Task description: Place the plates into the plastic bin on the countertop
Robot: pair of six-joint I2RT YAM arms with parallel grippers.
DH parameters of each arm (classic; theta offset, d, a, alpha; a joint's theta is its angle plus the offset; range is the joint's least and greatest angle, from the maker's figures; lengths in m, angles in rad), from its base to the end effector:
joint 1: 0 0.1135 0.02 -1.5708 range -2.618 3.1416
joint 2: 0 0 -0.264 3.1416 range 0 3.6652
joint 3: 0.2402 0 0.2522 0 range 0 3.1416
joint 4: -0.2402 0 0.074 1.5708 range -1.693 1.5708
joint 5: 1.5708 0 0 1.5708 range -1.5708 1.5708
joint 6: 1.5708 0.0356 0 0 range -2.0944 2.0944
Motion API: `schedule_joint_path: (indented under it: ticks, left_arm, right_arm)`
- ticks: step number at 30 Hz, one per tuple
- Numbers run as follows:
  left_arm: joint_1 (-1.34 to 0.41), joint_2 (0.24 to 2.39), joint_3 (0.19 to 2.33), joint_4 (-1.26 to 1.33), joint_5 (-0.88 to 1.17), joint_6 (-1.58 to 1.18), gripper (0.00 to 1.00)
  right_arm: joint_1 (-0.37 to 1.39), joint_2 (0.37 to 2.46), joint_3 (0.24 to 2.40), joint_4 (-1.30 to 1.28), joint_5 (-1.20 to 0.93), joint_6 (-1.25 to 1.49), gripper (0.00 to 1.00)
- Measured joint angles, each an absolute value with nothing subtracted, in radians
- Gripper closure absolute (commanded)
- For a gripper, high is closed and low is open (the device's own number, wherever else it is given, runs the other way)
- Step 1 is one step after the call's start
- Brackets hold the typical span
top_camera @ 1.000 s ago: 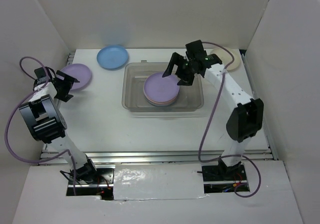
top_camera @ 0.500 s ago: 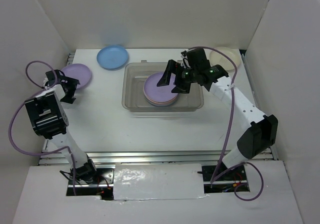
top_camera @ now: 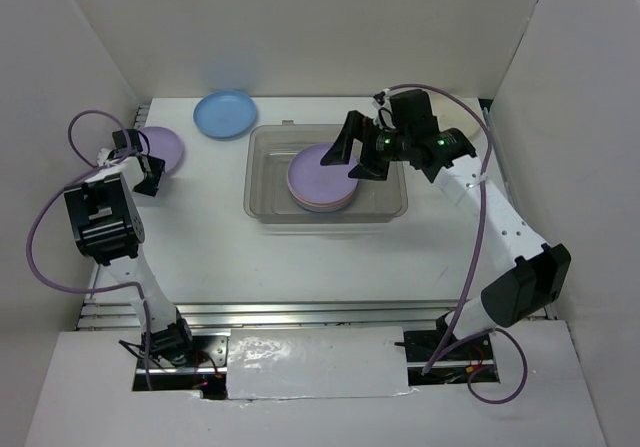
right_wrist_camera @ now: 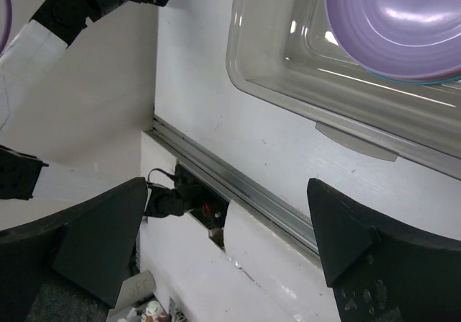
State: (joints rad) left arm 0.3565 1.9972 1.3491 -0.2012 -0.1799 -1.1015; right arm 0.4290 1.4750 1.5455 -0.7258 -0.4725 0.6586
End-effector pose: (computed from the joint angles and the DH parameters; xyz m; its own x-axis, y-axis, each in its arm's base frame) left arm 0.4033 0.1570 0.1720 0.0868 -0.9040 -0.4185 -0.8329 0.1646 -0.5283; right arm 0.2831 0.1473 0.3890 -0.8658 0.2033 -0.4573 -0.2133 0.6768 0.7046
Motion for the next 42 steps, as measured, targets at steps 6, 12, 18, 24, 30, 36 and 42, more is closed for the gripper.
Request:
schedule_joint_path:
  ticks: [6,12,18,24,30,36,42]
  left_arm:
    - [0.356,2.026,1.384,-0.259,-0.217,-1.134,0.50]
    - [0.356,2.075,1.449,-0.294,-0.233,-1.170,1.00]
    - [0.362,2.032,1.424,-0.324,-0.203,-1.213,1.00]
    - [0.290,1.740,1.319,-0.428,-0.250,-1.152,1.00]
    - [0.050,1.703,1.573,-0.404,-0.173,-0.994,1.00]
    - [-0.133,1.995,1.908,-0.424,0.017,-0.899,1.00]
    - [-0.247,2.260,2.038,-0.524,0.093,-0.882,1.00]
  right_arm:
    - [0.379,1.474,1.546,-0.728,-0.505,0.654,0.00]
    - [0.338,1.473,1.570,-0.762,-0.521,0.637,0.00]
    - [0.282,1.455,1.579,-0.781,-0.539,0.625,0.00]
    - [0.154,1.434,1.572,-0.783,-0.501,0.624,0.00]
    - [-0.056,1.458,1.472,-0.747,-0.358,0.688,0.00]
    - [-0.171,1.528,1.468,-0.728,-0.282,0.718,0.00]
    - [-0.274,1.641,1.481,-0.691,-0.213,0.752,0.00]
